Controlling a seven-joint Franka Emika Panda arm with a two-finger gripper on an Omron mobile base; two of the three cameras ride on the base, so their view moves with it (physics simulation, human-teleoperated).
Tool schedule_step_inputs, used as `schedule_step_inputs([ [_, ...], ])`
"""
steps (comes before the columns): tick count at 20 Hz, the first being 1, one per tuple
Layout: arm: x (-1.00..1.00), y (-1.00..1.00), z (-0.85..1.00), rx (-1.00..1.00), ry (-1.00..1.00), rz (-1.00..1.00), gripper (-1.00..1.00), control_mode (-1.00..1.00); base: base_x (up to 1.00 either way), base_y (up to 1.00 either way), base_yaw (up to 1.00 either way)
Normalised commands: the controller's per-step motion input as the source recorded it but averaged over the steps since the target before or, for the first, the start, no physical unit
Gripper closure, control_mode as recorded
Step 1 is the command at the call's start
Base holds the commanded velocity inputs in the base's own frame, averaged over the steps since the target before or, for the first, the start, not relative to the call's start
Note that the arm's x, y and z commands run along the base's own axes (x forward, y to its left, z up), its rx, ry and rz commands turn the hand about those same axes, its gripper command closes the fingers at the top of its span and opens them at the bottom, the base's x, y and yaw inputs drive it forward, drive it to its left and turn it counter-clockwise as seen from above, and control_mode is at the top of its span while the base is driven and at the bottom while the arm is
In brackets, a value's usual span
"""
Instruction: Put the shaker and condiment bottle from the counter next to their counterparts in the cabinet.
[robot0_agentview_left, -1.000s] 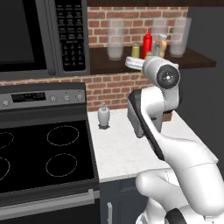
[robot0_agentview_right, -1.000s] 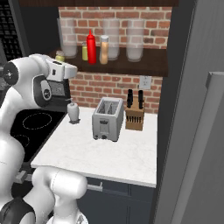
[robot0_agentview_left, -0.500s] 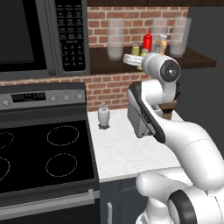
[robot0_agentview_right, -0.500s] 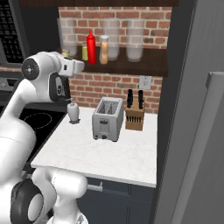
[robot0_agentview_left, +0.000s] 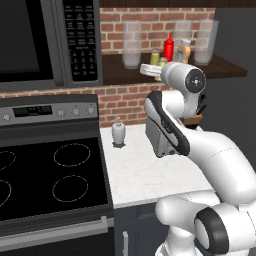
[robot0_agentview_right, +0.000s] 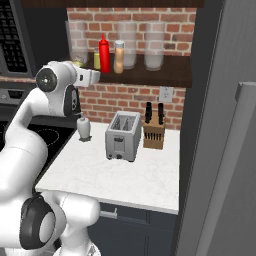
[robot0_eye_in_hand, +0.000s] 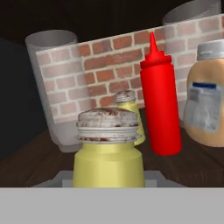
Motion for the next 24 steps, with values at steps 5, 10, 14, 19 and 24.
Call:
schedule_step_inputs([
  [5, 0.27, 0.01, -0.22, 0.00, 0.00, 0.06, 1.00, -1.00, 0.00, 0.00, 0.00],
  [10, 0.30, 0.02, -0.18, 0.00, -0.02, 0.06, 1.00, -1.00, 0.00, 0.00, 0.00],
  [14, 0.24, 0.05, -0.13, 0.00, -0.05, 0.06, 1.00, -1.00, 0.00, 0.00, 0.00],
  [19, 0.13, 0.03, -0.12, 0.00, -0.15, 0.05, 1.00, -1.00, 0.00, 0.00, 0.00],
  [24, 0.13, 0.02, -0.01, 0.00, -0.10, 0.05, 1.00, -1.00, 0.00, 0.00, 0.00],
])
